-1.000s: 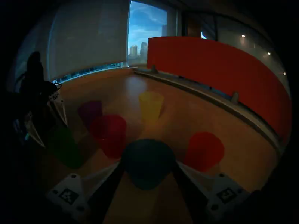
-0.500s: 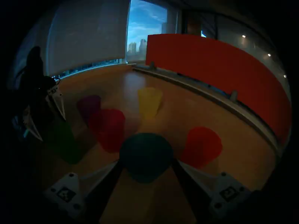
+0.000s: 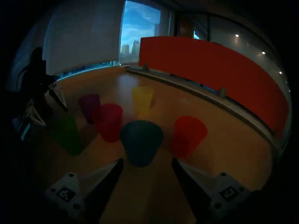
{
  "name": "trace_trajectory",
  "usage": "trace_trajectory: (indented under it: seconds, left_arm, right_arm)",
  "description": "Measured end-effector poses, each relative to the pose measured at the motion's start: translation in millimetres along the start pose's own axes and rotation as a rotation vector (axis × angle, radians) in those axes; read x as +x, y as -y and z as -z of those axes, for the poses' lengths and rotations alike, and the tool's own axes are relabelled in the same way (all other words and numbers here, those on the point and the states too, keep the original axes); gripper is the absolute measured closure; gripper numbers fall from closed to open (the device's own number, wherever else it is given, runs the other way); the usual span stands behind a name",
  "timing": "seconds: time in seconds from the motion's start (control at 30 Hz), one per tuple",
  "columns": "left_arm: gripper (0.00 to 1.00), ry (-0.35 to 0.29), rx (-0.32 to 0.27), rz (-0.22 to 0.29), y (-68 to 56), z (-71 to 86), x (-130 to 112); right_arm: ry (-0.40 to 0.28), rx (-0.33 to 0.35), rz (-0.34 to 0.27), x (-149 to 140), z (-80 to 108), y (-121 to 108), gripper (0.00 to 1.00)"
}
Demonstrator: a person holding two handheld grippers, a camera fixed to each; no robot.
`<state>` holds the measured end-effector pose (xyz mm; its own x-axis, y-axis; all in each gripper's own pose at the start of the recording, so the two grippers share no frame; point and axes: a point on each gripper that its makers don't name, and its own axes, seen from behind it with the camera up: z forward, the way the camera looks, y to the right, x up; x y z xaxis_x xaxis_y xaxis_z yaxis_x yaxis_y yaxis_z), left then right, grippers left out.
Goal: Pour water
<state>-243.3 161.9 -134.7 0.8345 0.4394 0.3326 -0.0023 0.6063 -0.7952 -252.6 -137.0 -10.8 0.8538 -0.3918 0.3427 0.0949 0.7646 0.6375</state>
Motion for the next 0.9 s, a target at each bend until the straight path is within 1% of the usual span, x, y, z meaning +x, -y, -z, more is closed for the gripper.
trace_trajectory:
  seconds: [0.17,0.5,0.77,0.9]
  left_arm:
    - [0.01,-0.017,0.047,0.016,9.7,12.2,-2]
    - [0.01,-0.070,0.138,0.044,30.0,39.8,4]
    - [0.01,-0.098,0.196,0.062,43.7,51.5,6]
    - [0.01,-0.127,0.241,0.074,56.1,59.0,10]
  right_arm:
    - [-0.013,-0.028,-0.017,-5,18.7,-4,0.01]
    - [-0.050,-0.097,-0.032,-12,56.7,-8,0.00]
    - [-0.072,-0.132,-0.051,-15,73.6,-9,0.00]
    - [-0.098,-0.169,-0.064,-11,79.0,-16,0.00]
